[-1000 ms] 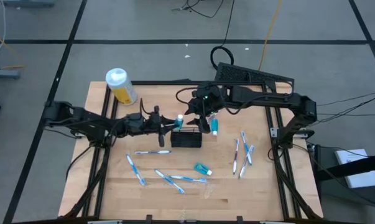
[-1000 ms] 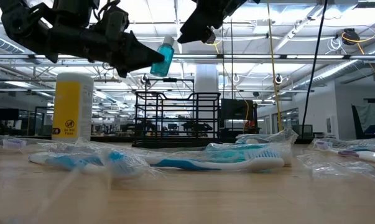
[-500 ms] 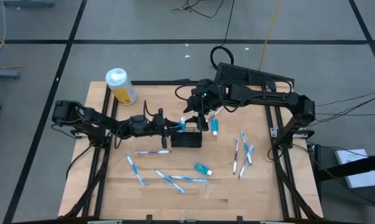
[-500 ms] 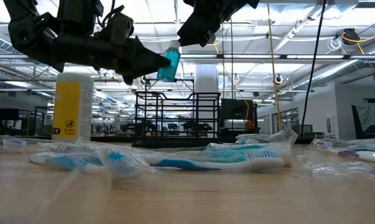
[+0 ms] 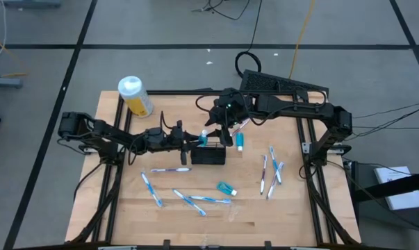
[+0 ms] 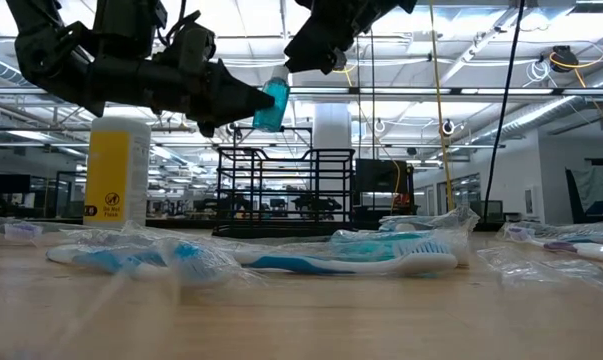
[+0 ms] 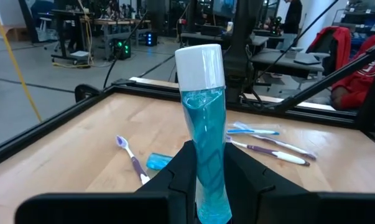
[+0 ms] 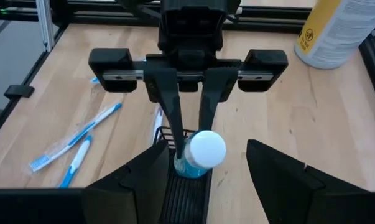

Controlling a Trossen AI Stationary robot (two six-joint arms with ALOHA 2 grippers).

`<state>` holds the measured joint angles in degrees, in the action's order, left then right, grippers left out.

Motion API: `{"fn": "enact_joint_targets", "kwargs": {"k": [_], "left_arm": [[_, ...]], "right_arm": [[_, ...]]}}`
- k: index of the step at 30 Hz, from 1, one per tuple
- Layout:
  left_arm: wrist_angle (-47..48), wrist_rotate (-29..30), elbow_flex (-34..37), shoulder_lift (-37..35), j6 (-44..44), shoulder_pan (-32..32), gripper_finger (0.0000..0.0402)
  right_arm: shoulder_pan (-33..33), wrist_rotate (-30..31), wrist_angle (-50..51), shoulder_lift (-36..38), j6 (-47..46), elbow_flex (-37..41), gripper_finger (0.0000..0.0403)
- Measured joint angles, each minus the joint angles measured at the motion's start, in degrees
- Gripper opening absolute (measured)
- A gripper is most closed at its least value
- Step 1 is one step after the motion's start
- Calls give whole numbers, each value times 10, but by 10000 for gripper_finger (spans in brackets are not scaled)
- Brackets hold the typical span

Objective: Pick & Place toothbrushing station
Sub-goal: Put the blue mouthwash into the wire organizer

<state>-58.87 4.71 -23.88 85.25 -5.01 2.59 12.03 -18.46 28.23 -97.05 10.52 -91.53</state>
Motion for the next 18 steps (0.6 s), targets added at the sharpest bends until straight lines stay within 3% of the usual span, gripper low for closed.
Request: {"fn": "enact_joint_targets", "kwargs": {"k": [7, 18], "left_arm": [[-2, 0, 0, 0, -1, 0, 62], [2, 1, 0, 0, -2, 0, 62]], "right_arm": [[-3, -13, -15, -43, -4, 1, 208], [8, -12, 2, -32, -4, 1, 208]]}}
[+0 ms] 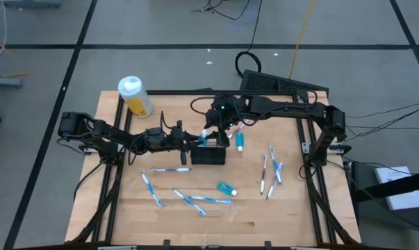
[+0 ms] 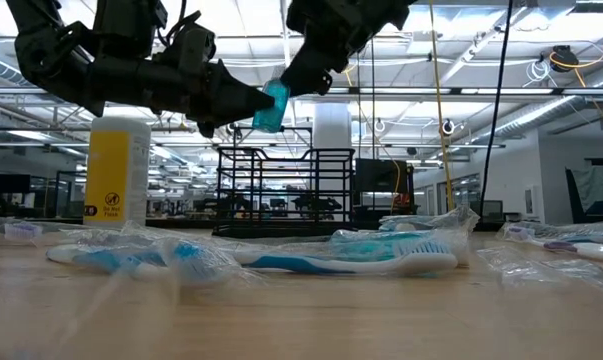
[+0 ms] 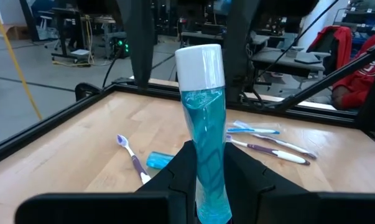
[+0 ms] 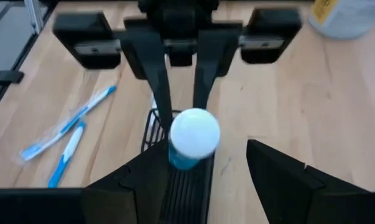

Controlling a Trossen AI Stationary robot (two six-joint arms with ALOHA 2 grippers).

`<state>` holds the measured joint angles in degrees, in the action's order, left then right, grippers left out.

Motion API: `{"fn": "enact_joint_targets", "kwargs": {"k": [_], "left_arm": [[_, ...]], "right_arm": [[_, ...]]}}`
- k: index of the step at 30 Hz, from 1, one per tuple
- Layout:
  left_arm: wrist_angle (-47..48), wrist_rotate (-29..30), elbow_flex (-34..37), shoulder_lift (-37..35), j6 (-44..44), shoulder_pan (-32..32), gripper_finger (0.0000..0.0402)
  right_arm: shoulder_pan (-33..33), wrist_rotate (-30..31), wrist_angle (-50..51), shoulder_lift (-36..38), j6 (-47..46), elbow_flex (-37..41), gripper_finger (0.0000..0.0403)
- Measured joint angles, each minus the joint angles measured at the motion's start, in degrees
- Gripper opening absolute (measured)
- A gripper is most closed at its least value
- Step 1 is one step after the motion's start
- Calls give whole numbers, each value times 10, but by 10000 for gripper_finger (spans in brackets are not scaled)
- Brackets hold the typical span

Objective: Pick & Place toothbrushing station
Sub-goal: Put the blue mouthwash into the wire organizer

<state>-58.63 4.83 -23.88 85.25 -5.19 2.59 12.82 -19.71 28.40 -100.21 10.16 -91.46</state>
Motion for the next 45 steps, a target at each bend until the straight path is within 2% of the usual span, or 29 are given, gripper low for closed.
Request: {"fn": "enact_joint_targets", "kwargs": {"k": [20, 35, 45], "left_arm": [[3, 0, 0, 0, -1, 0, 62], [5, 2, 0, 0, -3, 0, 62], [4, -1, 0, 0, -1, 0, 62]], "right_arm": [[-2, -1, -6, 4, -4, -1, 206], [-2, -17, -4, 4, -5, -1, 117], [-1, -42, -4, 4, -11, -1, 100]]}}
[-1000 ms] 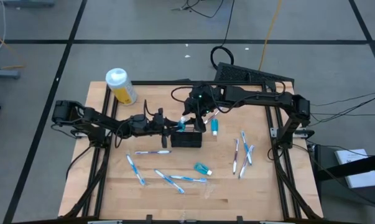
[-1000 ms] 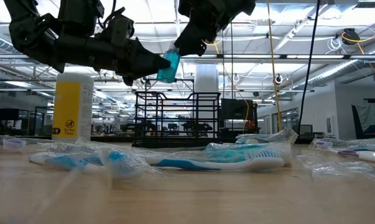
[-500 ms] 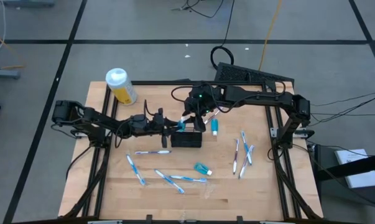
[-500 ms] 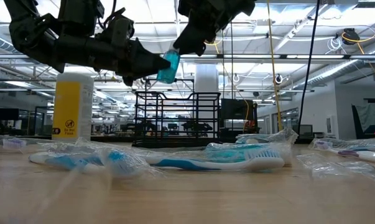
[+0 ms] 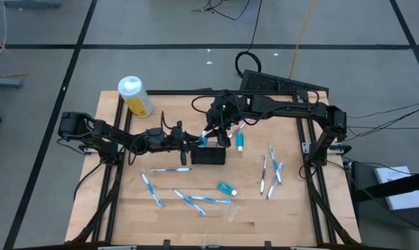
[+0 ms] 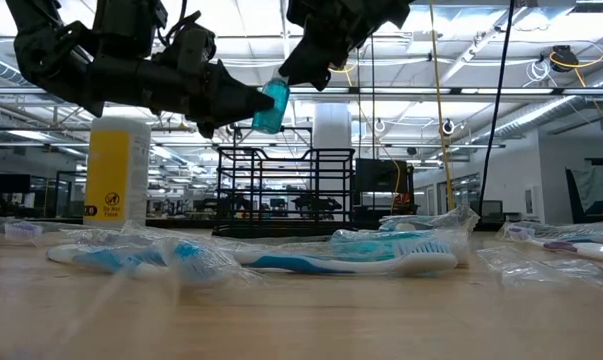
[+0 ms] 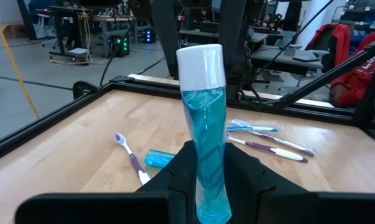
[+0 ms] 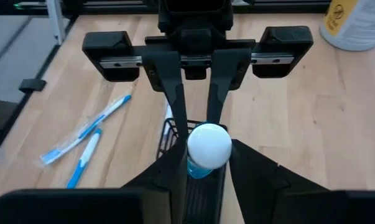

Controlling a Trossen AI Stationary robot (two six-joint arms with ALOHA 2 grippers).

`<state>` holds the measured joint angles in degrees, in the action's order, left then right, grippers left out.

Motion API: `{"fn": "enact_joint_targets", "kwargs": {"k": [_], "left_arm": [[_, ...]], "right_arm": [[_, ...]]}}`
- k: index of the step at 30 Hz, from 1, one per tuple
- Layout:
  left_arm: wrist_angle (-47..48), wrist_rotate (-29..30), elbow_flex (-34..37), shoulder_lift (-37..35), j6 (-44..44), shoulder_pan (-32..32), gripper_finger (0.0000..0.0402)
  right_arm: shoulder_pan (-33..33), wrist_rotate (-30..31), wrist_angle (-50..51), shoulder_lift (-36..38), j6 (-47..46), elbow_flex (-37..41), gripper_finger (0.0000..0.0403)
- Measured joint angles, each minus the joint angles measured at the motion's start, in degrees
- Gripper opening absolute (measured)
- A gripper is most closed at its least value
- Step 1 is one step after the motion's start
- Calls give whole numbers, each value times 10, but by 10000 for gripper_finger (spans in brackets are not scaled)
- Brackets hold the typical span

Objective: Pick & Place toothbrushing station
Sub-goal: Put the blue mouthwash into the wire organizer

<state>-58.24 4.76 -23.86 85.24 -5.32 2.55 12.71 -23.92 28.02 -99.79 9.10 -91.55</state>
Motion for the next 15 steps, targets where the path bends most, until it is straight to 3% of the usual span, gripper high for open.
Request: {"fn": "enact_joint_targets", "kwargs": {"k": [15], "left_arm": [[-2, -7, 0, 0, 2, 0, 62]], "right_arm": [[0, -30, 9, 0, 12, 0, 79]]}}
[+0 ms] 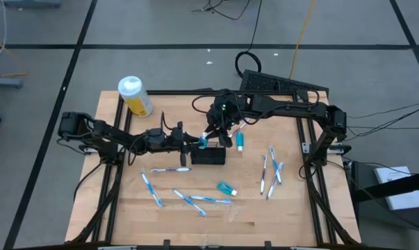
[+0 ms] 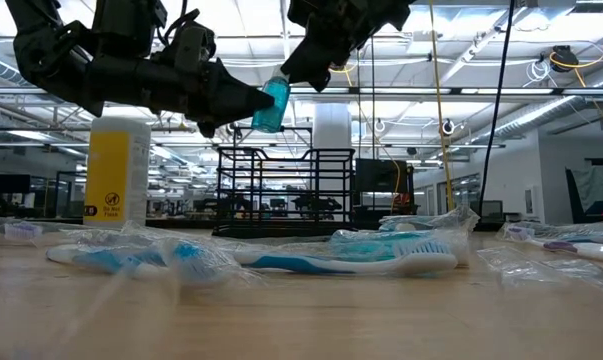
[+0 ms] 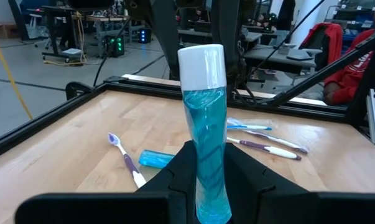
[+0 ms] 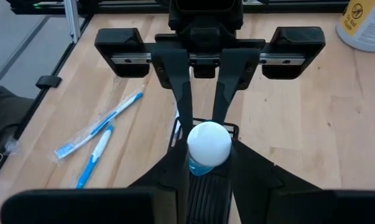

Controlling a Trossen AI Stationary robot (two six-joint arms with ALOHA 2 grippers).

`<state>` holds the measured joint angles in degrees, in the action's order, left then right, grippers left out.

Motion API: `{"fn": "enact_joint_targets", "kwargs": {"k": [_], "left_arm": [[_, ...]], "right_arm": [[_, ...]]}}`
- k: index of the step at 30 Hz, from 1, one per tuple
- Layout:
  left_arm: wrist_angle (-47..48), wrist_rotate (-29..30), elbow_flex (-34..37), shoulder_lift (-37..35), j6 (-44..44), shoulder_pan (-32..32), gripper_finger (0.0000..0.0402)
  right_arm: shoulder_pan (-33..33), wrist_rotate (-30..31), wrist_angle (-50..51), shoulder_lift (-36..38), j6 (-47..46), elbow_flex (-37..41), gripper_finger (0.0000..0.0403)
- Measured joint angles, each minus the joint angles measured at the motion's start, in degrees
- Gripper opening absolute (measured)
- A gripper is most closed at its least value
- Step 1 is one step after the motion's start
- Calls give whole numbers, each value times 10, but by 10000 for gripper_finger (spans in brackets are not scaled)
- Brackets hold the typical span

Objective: Pick & Place toothbrushing station
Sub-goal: Put the blue mouthwash into the wire organizer

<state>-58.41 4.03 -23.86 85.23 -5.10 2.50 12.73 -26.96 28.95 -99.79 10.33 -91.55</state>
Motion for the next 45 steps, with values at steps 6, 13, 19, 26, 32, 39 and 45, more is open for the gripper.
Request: {"fn": "enact_joint_targets", "kwargs": {"k": [6, 13, 19, 26, 32, 39, 45], "left_arm": [[0, 0, 0, 0, 0, 0, 62], [-1, 1, 0, 0, 0, 0, 62], [-11, -13, 1, 0, 7, 1, 63], [-16, -63, 1, 1, 34, 1, 93], [-39, -68, -1, -28, 25, 1, 148], [-9, -62, 0, -38, 24, 1, 162], [-4, -56, 0, -36, 30, 1, 96]], "right_arm": [[0, -2, 1, 0, 6, 0, 79], [0, -1, 0, 0, 9, 0, 79], [-1, 5, 2, 1, 12, 0, 79], [-2, 5, 22, 1, 24, 0, 75], [-1, 33, 33, -2, 25, 1, 3], [-2, 49, 25, 0, 25, 0, 3], [-1, 60, 33, 0, 22, 0, 2]]}}
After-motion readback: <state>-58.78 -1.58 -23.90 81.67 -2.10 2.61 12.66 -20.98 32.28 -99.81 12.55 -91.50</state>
